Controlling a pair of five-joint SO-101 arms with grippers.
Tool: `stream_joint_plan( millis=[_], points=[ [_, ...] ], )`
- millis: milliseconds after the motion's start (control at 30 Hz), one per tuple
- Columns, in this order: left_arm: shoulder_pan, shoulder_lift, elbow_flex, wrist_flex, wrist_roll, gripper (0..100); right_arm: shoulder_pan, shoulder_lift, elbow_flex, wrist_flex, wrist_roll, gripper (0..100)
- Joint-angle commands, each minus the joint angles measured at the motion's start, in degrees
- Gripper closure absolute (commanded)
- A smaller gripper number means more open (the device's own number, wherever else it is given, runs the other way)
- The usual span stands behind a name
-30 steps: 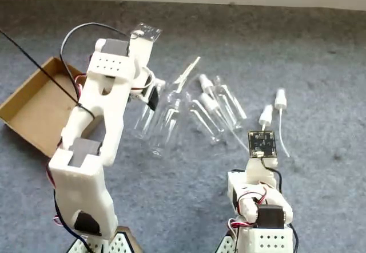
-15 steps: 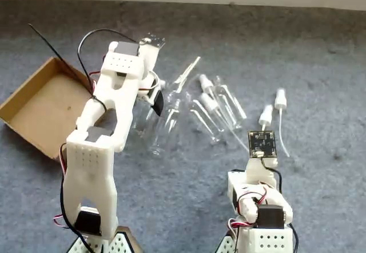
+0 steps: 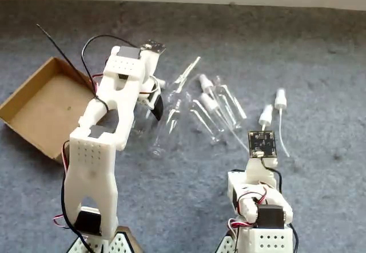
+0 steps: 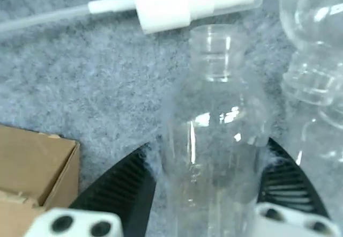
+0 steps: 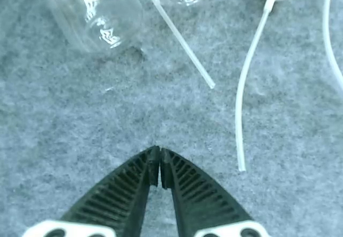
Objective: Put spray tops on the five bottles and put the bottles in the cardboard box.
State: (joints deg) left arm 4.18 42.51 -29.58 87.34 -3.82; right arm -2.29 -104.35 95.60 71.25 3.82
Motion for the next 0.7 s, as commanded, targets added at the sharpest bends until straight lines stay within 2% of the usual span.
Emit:
stream_joint_plan(
  millis=[0, 100, 267, 667],
  points=[
    [1.01, -1.19, -2.86, -0.7, 0.18, 77, -0.31, -0.4, 8.4, 0.13, 0.53, 99.5],
    [1.8, -1.1, -2.77, -0.79, 0.18, 78, -0.31, -0.4, 8.4, 0.13, 0.53, 99.5],
    [3.56, -1.1, -2.86, -0.79, 0.18, 90, -0.31, -0.4, 8.4, 0.13, 0.53, 99.5],
    [5.32, -3.38, -3.3, 0.35, 0.35, 91, -0.31, -0.4, 8.4, 0.13, 0.53, 99.5]
  ],
)
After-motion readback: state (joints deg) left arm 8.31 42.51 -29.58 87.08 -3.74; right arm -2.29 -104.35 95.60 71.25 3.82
